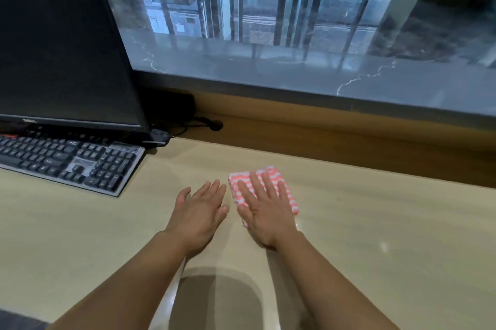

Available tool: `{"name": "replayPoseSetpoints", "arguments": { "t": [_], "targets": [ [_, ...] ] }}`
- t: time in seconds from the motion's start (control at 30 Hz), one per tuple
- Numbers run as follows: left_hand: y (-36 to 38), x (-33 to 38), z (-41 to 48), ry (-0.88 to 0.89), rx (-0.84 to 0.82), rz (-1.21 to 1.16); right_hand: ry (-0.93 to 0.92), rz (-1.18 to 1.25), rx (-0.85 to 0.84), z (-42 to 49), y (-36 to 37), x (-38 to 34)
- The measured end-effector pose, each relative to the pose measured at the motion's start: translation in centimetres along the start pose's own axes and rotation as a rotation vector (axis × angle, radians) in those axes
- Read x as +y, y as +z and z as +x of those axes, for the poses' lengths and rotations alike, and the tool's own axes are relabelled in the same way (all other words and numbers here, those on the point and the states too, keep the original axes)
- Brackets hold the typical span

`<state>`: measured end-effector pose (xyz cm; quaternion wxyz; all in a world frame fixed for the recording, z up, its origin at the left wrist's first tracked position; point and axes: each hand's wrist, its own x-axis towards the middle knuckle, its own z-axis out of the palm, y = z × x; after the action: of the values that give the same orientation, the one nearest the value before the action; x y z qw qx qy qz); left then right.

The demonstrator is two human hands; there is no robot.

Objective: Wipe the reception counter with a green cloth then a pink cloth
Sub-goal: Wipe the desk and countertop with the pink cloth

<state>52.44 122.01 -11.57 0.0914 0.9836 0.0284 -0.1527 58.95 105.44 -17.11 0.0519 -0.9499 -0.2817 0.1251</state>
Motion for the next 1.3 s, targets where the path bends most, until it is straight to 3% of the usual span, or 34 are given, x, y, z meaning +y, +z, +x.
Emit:
{"name": "replayPoseSetpoints", "arguments": {
  "t": [0.33, 0.5, 0.6, 0.83, 1.0, 1.1, 1.23, 1.3],
  "targets": [
    [1.2, 6.4, 0.0, 0.194, -0.045, 0.027, 0.564, 0.071, 0.024, -10.6, -1.2, 15.2],
    [1.5, 6.6, -0.8, 0.214, -0.062, 0.048, 0.726, 0.165, 0.008, -12.6, -0.5, 13.3],
    [1.6, 6.5, -1.4, 0.215, -0.065, 0.047, 0.670, 0.177, 0.050, -12.0, 0.6, 8.5],
    [1.5, 5.9, -2.3, 0.202, -0.050, 0.074, 0.318, 0.073, 0.131, -10.5, 4.2, -3.2],
    [0.5, 6.1, -3.1, 0.195, -0.043, 0.086, 0.170, -0.007, 0.155, -12.4, 4.5, -1.5],
    [-1.4, 6.9, -3.2, 0.216, -0.020, 0.078, 0.308, 0.059, 0.129, -14.4, 3.8, 2.4],
    [-3.9, 8.6, -3.6, 0.265, 0.051, 0.079, 0.494, -0.030, 0.129, -18.0, 0.6, 7.2],
    [-5.0, 9.2, -3.9, 0.292, 0.085, 0.090, 0.562, 0.008, 0.026, -19.1, -1.3, 8.4]
  ]
}}
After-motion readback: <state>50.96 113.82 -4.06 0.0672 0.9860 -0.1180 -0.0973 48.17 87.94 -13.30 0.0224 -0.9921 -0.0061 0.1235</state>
